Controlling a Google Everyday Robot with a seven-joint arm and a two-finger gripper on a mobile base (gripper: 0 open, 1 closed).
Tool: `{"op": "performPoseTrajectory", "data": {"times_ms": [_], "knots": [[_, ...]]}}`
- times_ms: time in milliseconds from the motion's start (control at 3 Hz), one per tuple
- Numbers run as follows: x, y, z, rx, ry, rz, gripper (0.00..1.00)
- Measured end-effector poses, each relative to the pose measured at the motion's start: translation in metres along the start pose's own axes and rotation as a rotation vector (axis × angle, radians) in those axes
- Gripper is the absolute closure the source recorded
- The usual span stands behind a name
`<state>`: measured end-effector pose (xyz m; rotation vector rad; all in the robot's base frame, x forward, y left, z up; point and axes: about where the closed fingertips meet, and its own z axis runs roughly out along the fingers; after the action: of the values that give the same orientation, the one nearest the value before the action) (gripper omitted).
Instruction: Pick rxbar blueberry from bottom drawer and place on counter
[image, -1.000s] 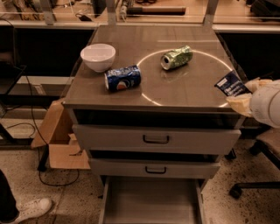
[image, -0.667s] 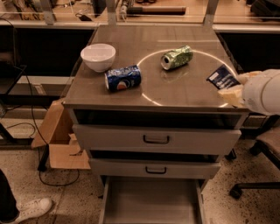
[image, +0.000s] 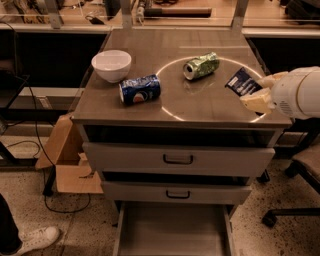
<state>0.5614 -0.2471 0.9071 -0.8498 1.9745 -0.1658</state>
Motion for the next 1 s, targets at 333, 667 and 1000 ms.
{"op": "performPoseTrajectory", "data": {"times_ms": [333,667,1000], "knots": [[-0.011,0.012,0.006,-0.070,-0.026,-0.020,1.00],[-0.017,0.031,0.014,-0.146,-0.045,-0.055,1.00],[-0.017,0.049,0.022,-0.177,-0.050,-0.079,1.00]]}}
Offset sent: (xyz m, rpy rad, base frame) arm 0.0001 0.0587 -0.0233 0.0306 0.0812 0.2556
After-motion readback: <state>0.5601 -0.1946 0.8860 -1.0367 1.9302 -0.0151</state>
